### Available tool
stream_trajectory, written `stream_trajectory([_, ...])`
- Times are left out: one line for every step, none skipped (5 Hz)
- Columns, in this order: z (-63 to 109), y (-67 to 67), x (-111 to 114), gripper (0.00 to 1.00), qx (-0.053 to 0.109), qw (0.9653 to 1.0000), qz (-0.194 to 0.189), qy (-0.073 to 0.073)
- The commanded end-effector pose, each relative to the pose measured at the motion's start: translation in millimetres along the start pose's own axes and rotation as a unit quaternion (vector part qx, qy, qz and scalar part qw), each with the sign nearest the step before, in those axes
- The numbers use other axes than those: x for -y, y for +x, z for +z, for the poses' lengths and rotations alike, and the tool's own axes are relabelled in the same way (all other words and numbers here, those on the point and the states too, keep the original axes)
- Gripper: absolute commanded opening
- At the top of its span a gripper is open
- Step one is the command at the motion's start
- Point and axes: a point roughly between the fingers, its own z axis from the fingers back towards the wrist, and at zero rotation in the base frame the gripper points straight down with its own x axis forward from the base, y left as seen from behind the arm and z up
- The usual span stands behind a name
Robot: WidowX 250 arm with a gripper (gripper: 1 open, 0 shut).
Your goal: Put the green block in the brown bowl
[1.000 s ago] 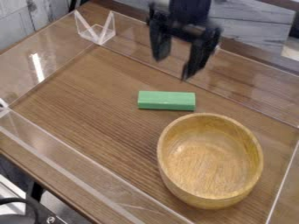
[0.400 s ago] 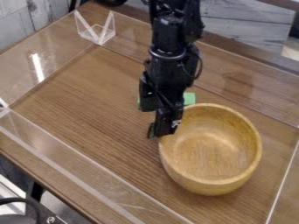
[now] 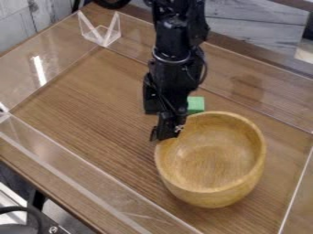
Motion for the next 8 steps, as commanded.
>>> stream_trajectory([0.3,5.6,-1.3,1.00,0.014,0.9999,-0.005,0.007])
stream_trajectory([-4.4,7.4,-0.8,0.00,0.017,0.9998,-0.007,0.006])
stream_trajectory([-5.3,8.5,1.4,0.00,0.018,0.9998,-0.005,0.002])
stream_trajectory([-1.2,8.2,6.6,0.00,0.014,0.9998,0.006,-0.010])
stream_trajectory([4.4,8.3,11.5,0.00,0.010,0.9995,0.020,-0.022])
stream_trajectory([9.0,7.9,16.1,0.00,0.007,0.9989,0.031,-0.033])
stream_trajectory([12.7,7.0,19.9,0.00,0.004,0.9981,0.043,-0.044])
stream_trajectory([17.4,6.0,21.8,0.00,0.003,0.9972,0.052,-0.054])
